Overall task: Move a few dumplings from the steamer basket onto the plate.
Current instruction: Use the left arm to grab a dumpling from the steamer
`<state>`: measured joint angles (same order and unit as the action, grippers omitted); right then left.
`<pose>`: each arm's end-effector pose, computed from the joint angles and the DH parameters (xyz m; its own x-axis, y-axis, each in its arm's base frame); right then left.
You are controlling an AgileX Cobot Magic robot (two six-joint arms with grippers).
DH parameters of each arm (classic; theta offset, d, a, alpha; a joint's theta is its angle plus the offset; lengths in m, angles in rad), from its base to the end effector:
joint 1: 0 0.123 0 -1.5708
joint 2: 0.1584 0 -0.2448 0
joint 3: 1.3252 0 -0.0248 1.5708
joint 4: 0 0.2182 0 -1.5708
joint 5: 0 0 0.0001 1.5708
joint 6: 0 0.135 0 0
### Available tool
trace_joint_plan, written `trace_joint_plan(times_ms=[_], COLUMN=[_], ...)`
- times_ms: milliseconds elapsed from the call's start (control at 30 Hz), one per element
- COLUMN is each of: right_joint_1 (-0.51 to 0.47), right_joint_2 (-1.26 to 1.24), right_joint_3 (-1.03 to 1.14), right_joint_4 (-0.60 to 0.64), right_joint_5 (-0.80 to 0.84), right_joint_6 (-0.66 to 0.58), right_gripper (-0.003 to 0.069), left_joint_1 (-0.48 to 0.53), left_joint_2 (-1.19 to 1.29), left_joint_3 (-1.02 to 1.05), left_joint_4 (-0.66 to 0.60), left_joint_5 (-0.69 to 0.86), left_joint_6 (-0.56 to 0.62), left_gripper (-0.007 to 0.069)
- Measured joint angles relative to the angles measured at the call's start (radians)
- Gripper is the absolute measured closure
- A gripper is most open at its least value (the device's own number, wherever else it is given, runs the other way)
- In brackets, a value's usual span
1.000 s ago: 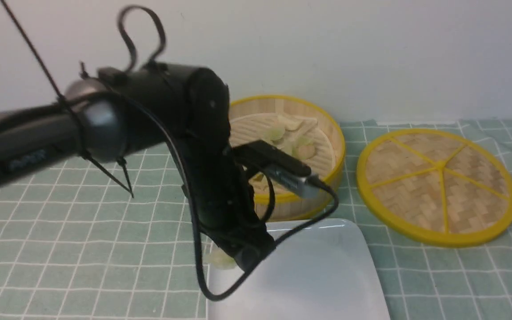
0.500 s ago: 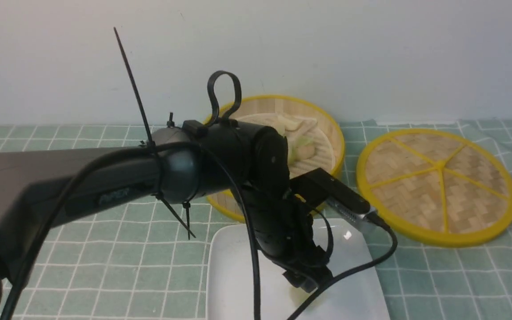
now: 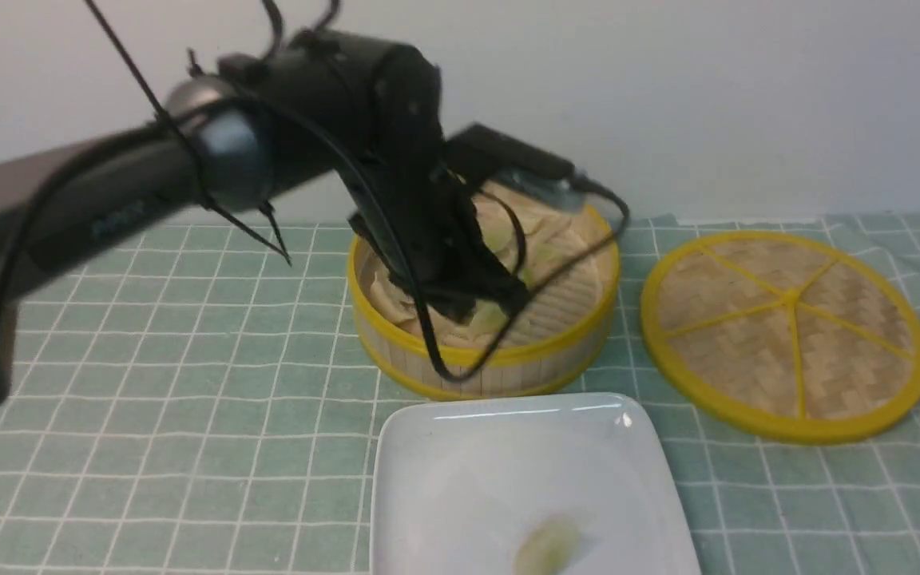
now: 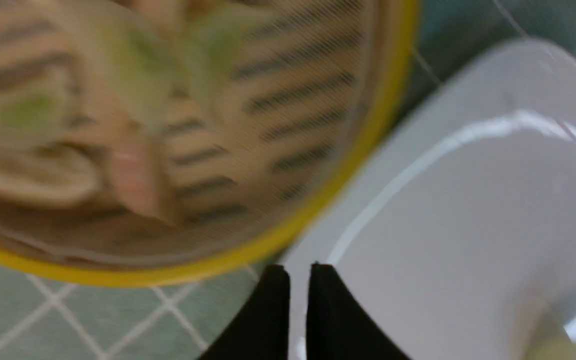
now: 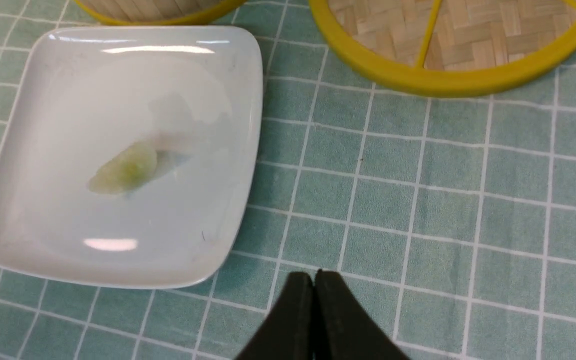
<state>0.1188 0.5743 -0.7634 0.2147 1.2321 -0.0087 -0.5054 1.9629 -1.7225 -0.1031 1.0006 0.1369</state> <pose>0.0943 0.0386 0.2626 -0.8199 -0.0351 -0.5714 -0.1806 0.9630 0.2000 0.3462 -0.2050 0.2000 -0.7549 0.5100 -0.4123 0.5763 0.8160 -0.0459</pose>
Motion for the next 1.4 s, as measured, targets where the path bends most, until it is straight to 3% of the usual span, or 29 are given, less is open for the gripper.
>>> trace_joint_plan(times_ms=[100, 233, 333, 400, 500, 533, 567, 733, 967, 1167, 1333, 1400], right_joint_1=[0.0, 0.0, 0.0, 0.0, 0.0, 0.0, 0.0, 0.0, 0.0, 0.0, 0.0, 0.0], right_joint_2=[0.0, 0.0, 0.0, 0.0, 0.0, 0.0, 0.0, 0.0, 0.0, 0.0, 0.0, 0.0], right_joint_3=[0.0, 0.0, 0.0, 0.0, 0.0, 0.0, 0.0, 0.0, 0.0, 0.0, 0.0, 0.0], right_joint_4=[0.0, 0.0, 0.0, 0.0, 0.0, 0.0, 0.0, 0.0, 0.0, 0.005, 0.016, 0.02], right_joint_5=[0.0, 0.0, 0.0, 0.0, 0.0, 0.0, 0.0, 0.0, 0.0, 0.0, 0.0, 0.0], right_joint_6=[0.0, 0.0, 0.0, 0.0, 0.0, 0.0, 0.0, 0.0, 0.0, 0.0, 0.0, 0.0], right_gripper=[0.0672, 0.0672, 0.0672, 0.0672, 0.0672, 0.0672, 0.0672, 0.0672, 0.0672, 0.0672, 0.0672, 0.0672], left_joint_1=[0.083, 0.111, 0.111, 0.109, 0.109, 0.109, 0.109, 0.109, 0.11, 0.11, 0.11, 0.11], left_joint_2=[0.006, 0.04, 0.081, 0.13, 0.182, 0.182, 0.21, 0.242, 0.273, 0.294, 0.295, 0.297], left_joint_3=[-0.046, -0.055, -0.055, -0.055, -0.055, -0.055, -0.055, -0.056, -0.065, -0.065, -0.067, -0.068], left_joint_4=[-0.019, -0.027, -0.032, -0.034, -0.027, -0.027, -0.012, 0.006, 0.077, 0.092, 0.083, 0.08], left_joint_5=[-0.101, -0.197, -0.237, -0.281, -0.301, -0.301, -0.301, -0.306, -0.344, -0.344, -0.341, -0.303], left_joint_6=[0.073, 0.196, 0.236, 0.253, 0.256, 0.256, 0.256, 0.256, 0.252, 0.241, 0.218, 0.199], left_gripper=[0.0624, 0.0578, 0.051, 0.0392, 0.0269, 0.0261, 0.0197, 0.013, 0.0153, 0.0218, 0.0328, 0.0461])
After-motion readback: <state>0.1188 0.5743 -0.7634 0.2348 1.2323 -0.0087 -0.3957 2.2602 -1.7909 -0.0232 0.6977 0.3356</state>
